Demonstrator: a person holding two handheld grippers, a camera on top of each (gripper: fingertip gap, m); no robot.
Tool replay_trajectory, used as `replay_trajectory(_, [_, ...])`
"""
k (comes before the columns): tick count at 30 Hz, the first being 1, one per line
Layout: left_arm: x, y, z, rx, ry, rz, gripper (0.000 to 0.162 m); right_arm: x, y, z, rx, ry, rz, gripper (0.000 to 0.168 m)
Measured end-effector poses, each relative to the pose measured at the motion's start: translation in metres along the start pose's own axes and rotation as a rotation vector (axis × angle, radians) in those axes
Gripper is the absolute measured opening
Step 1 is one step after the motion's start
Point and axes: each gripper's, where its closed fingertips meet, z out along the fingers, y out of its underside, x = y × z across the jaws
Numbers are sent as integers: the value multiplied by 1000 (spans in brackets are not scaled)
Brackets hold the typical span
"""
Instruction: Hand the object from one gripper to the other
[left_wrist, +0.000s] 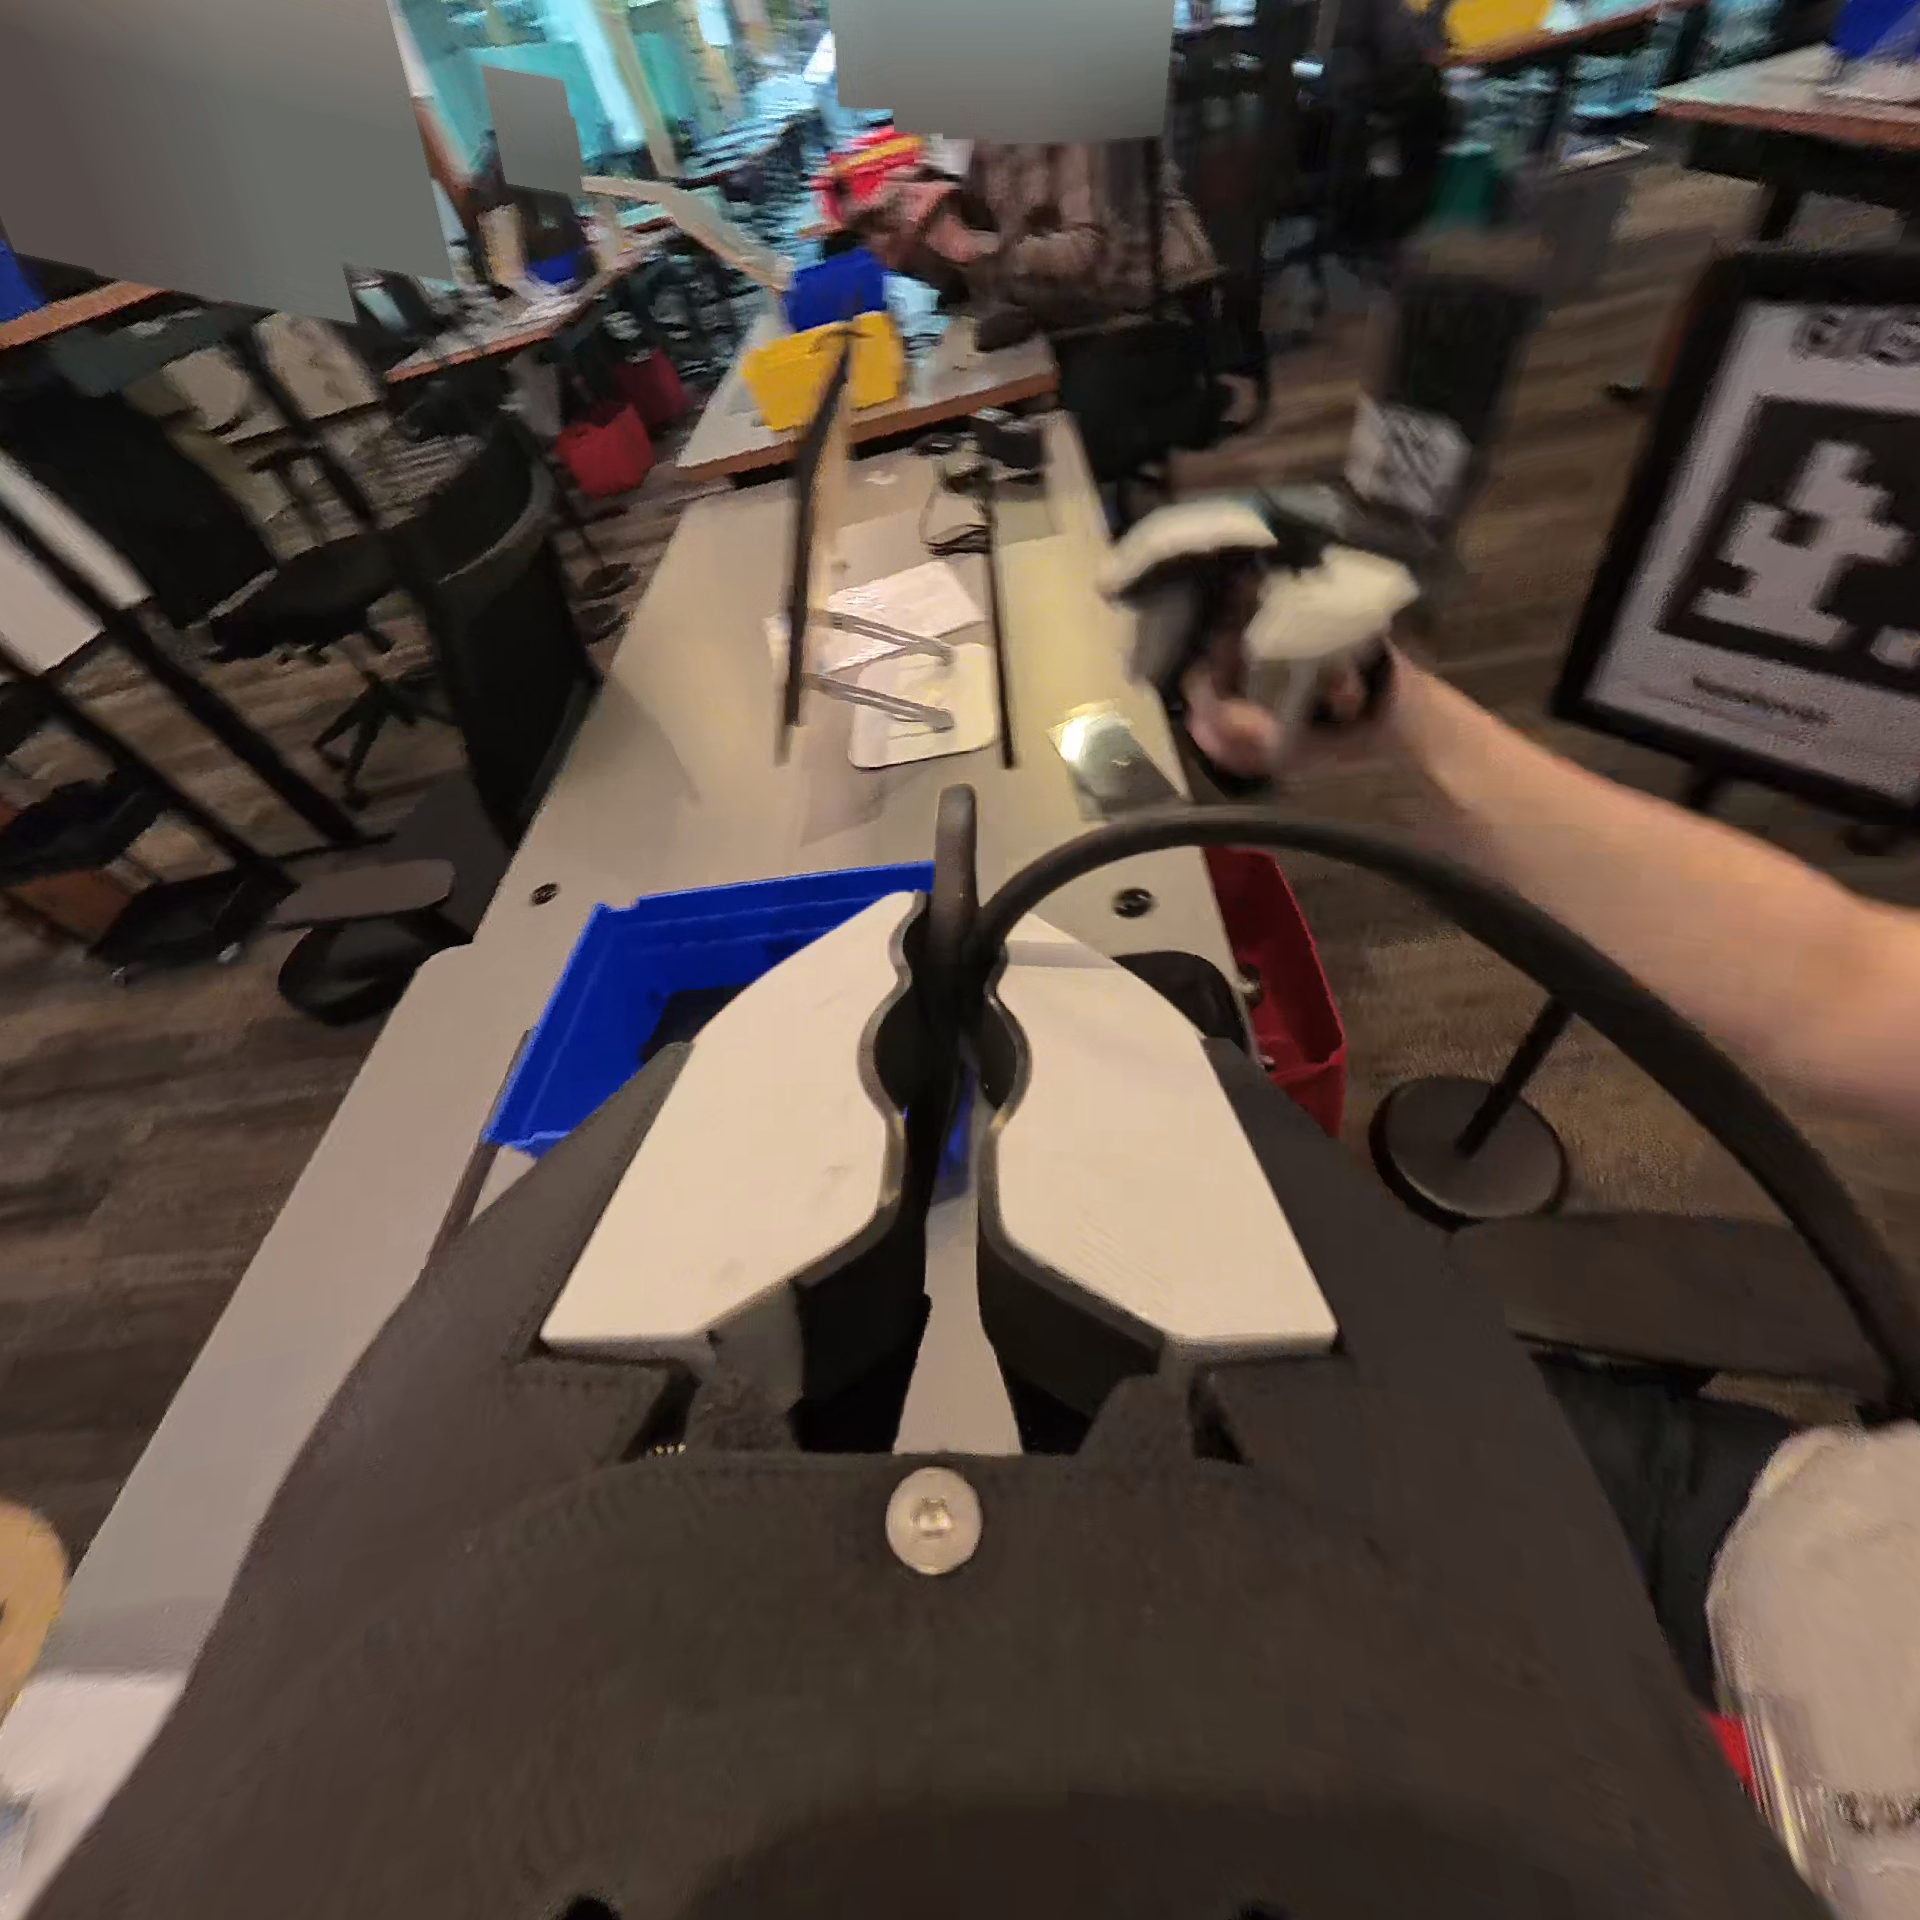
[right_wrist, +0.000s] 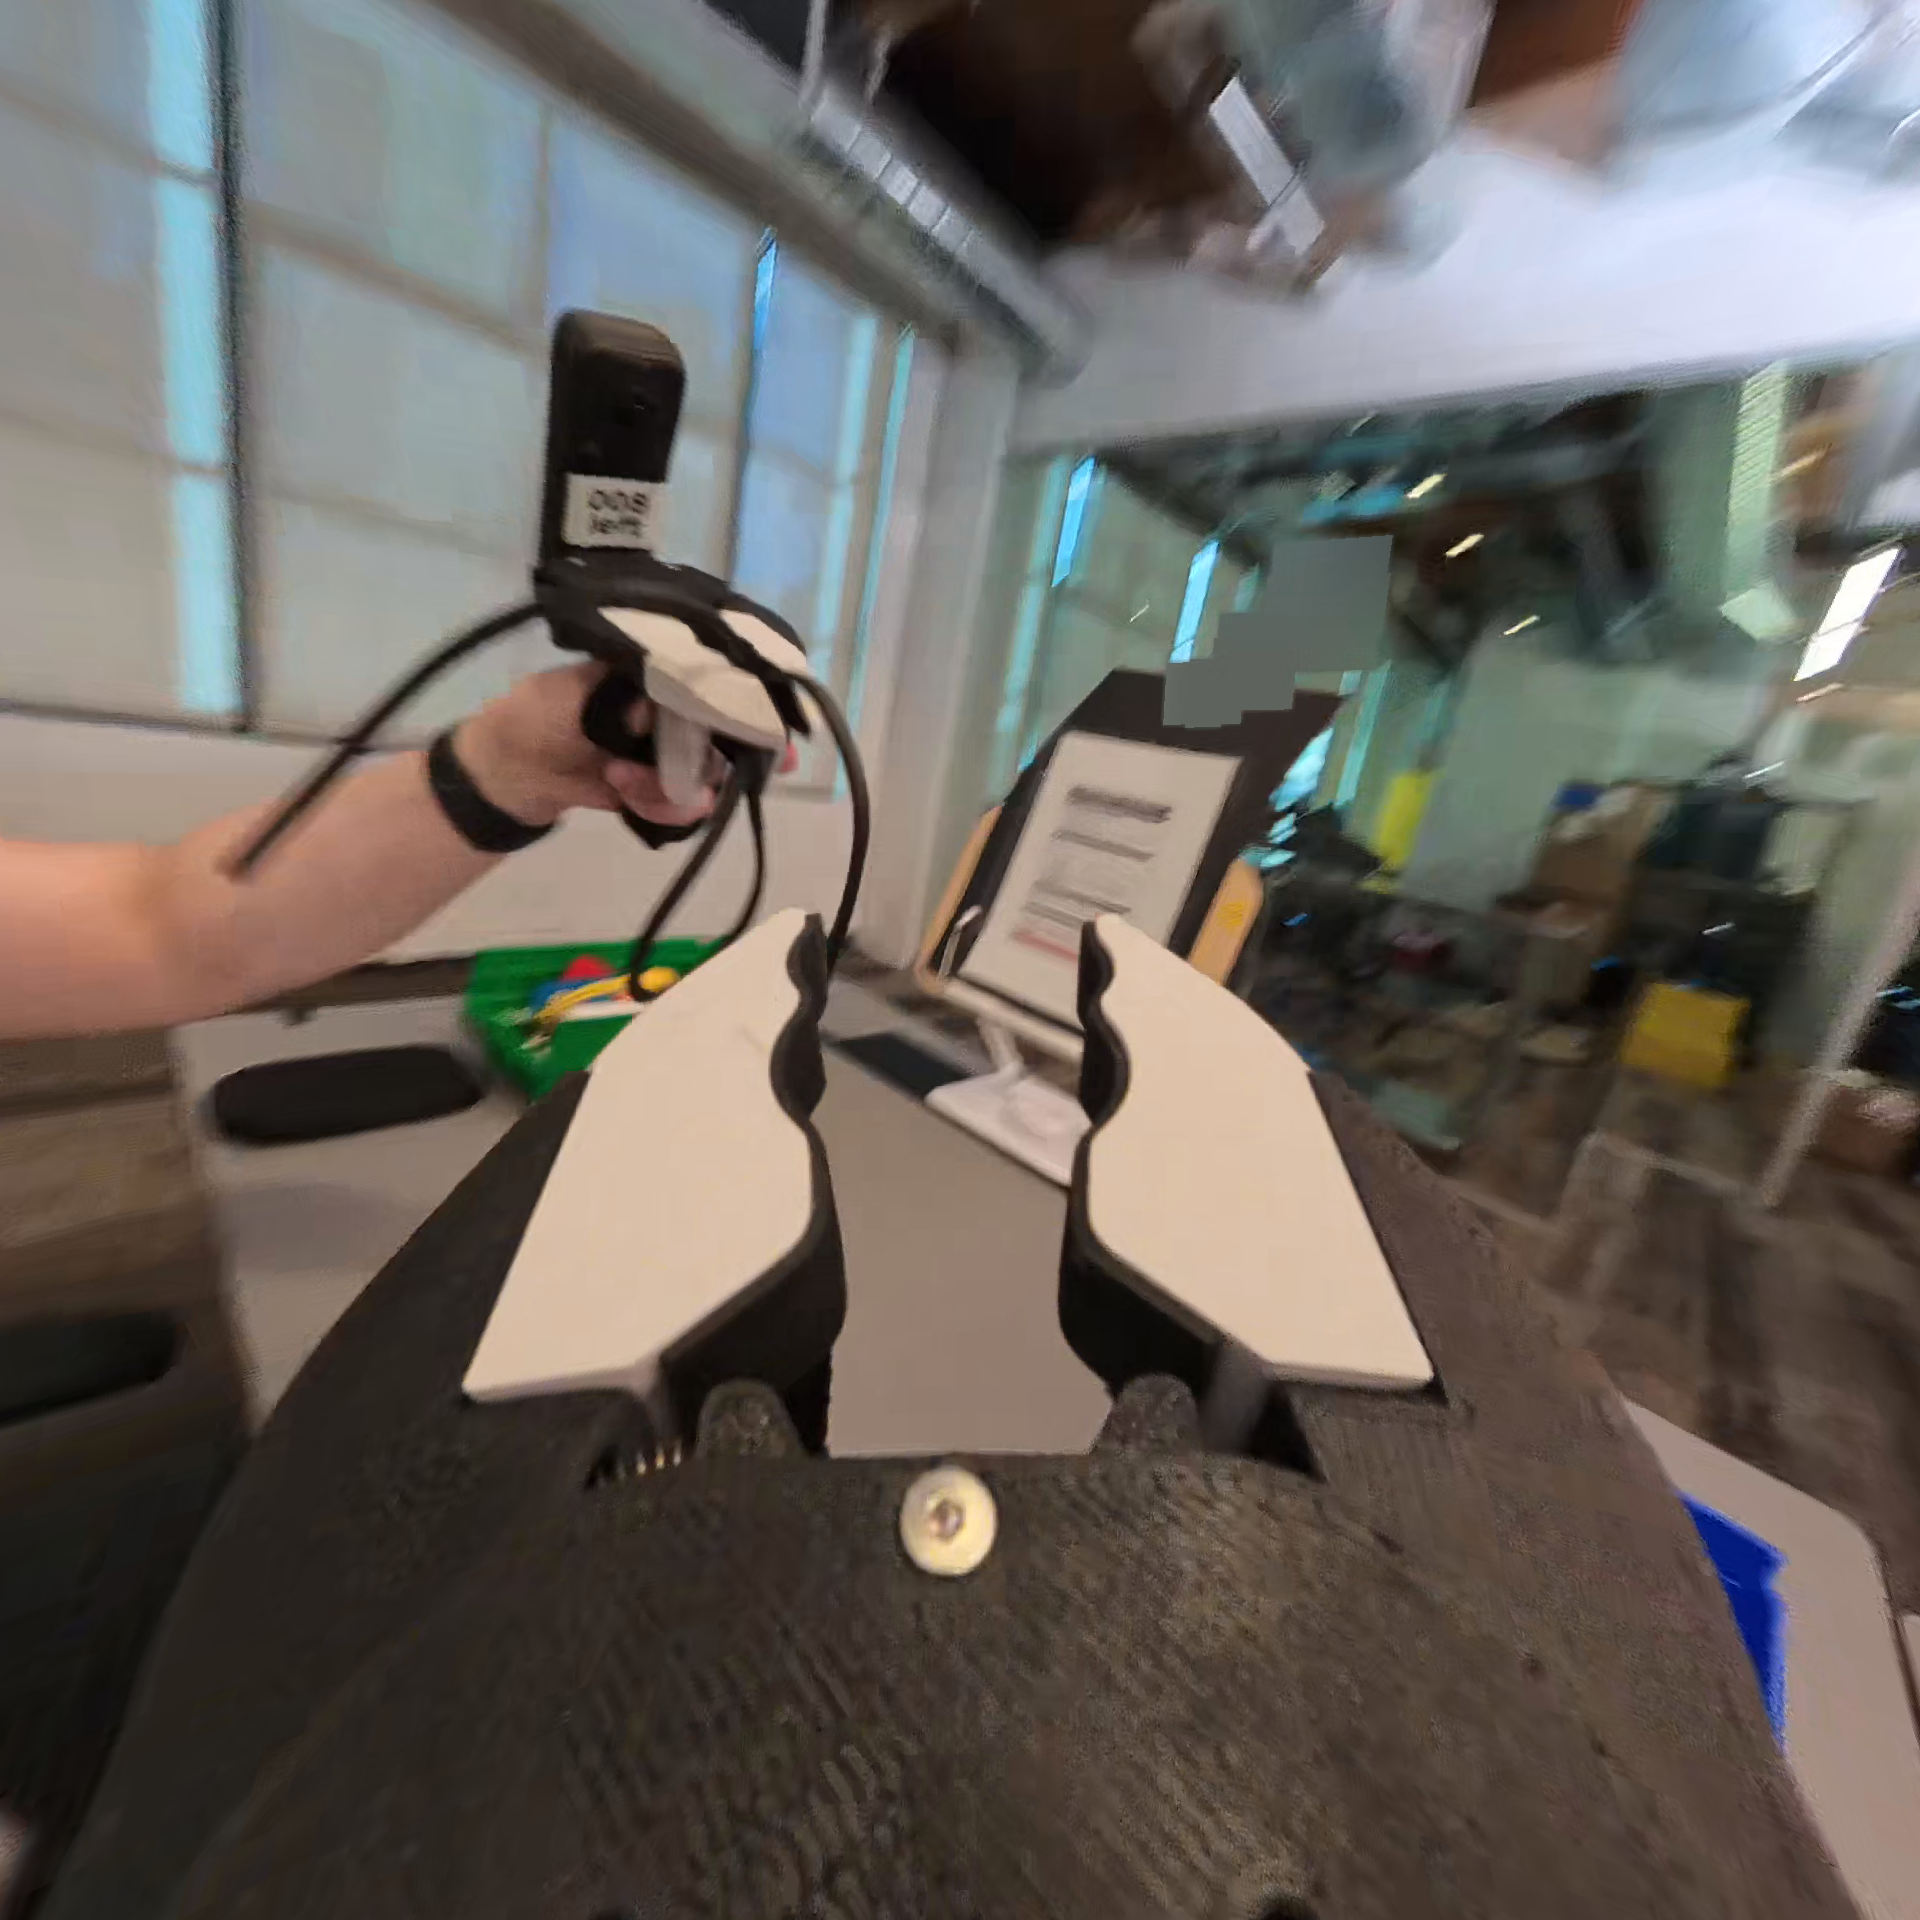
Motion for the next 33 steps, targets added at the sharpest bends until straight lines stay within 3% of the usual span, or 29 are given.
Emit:
replay_trajectory(3, [-25, -13, -10, 27, -151, -81, 5, -31, 48, 10, 75, 76, -15, 50])
replay_trajectory(7, [-44, -28, -14, 73, -271, -147, 5, -68, 88, 63, 133, 127, 103, 51])
replay_trajectory(9, [-49, -32, -14, 90, -308, -172, 5, -74, 90, 96, 168, 146, 193, 59])
replay_trajectory(14, [-55, -41, -16, 139, -358, -192, 5, -59, 76, 150, 344, 271, 455, 56])
replay_trajectory(16, [-58, -42, -20, 150, -373, -202, 5, -62, 76, 164, 407, 246, 529, 42])
replay_trajectory(17, [-58, -42, -22, 152, -370, -202, 5, -66, 76, 168, 422, 213, 544, 18])
replay_trajectory(18, [-61, -41, -28, 151, -389, -207, 5, -65, 75, 169, 429, 203, 544, 5])
replay_trajectory(20, [-62, -36, -45, 177, -407, -212, 5, -51, 70, 160, 426, 242, 532, 4])
replay_trajectory(23, [-56, -10, -71, 196, -379, -243, 10, -37, 57, 161, 190, 195, 377, 4])
replay_trajectory(24, [-54, 4, -81, 203, -373, -255, 17, -33, 51, 163, 84, 172, 296, 4])
replay_trajectory(26, [-47, 34, -97, 208, -347, -275, 45, -22, 39, 166, -124, 137, 123, 4])
replay_trajectory(30, [-42, 105, -122, 140, -321, -285, 47, -5, 16, 169, -525, 88, -153, 5])
replay_trajectory(33, [-46, 128, -135, 138, -288, -343, 48, 5, 11, 162, -826, 61, -222, 5])
